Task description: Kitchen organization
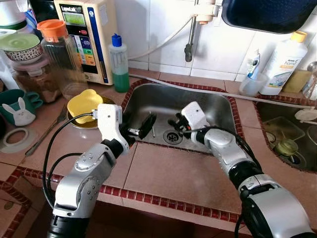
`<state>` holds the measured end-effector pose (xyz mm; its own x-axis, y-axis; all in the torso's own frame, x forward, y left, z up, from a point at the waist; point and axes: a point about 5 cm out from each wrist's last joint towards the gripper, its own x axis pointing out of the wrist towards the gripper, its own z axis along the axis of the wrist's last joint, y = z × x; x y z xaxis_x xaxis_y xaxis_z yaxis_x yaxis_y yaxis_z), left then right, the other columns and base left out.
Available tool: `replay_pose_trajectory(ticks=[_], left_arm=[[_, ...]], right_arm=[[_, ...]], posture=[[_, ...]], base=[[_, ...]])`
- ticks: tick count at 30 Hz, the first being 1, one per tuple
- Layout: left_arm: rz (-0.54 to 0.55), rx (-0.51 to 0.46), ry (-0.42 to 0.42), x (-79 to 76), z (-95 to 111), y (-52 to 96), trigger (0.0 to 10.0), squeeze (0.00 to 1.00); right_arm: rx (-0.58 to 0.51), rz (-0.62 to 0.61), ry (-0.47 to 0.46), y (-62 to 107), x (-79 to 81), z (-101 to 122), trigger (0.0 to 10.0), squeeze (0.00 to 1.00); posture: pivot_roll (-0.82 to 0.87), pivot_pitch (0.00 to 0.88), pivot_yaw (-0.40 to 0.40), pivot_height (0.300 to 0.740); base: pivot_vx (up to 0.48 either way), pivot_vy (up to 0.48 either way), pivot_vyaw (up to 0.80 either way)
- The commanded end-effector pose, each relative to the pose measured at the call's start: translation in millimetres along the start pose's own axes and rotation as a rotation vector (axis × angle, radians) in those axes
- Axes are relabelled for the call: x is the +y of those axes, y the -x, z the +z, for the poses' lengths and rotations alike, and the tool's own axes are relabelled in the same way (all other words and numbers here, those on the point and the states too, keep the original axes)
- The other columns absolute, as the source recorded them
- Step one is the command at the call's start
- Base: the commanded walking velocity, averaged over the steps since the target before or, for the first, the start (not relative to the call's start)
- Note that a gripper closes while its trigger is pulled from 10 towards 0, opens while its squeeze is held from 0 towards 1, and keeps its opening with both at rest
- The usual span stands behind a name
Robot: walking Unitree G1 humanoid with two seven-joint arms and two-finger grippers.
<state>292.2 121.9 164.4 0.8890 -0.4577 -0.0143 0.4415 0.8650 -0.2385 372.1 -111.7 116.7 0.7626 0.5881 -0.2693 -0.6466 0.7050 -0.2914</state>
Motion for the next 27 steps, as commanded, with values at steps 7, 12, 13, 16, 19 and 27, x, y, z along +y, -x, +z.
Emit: replay_pose_trajectory(ticks=[7,12,13,16,19,27], left_arm=[[0.024,-0.024,-0.064,3.2,4,1.5,10.0,1.0],[0.082,-0.042,-0.128,12.1,6,1.0,10.0,1.0],[0.089,-0.046,-0.134,13.2,7,1.1,10.0,1.0],[0.165,-0.049,-0.193,24.4,8,2.6,10.0,1.0],[0.232,-0.048,-0.217,34.8,7,6.1,10.0,1.0],[0.408,-0.1,-0.346,62.5,17,17.4,10.0,1.0]], right_arm=[[-0.009,0.023,0.024,2.8,0.8,-3,10.0,1.0],[-0.073,0.016,-0.008,3.6,-0.3,4,10.0,1.0],[-0.084,0.015,-0.013,4.0,-0.6,5,10.0,1.0],[-0.151,0.026,-0.054,8.8,1.5,10,10.0,1.0],[-0.202,0.045,-0.095,14.9,7.3,13,10.0,1.0],[-0.289,0.044,-0.198,34.0,24.9,22,10.0,1.0]], posture=[[0.15,0.005,0.014,0.74],[0.15,0.007,0.012,0.74],[0.14,0.011,0.009,0.74],[0.13,0.015,0.004,0.74],[0.12,0.018,0.003,0.74],[0.11,0.03,-0.001,0.74]], base=[[0.0,0.0,0.0],[0.0,0.0,0.0],[0.0,0.0,0.0],[0.0,0.0,0.0],[0.0,0.0,0.0],[0.0,0.0,0.0]])
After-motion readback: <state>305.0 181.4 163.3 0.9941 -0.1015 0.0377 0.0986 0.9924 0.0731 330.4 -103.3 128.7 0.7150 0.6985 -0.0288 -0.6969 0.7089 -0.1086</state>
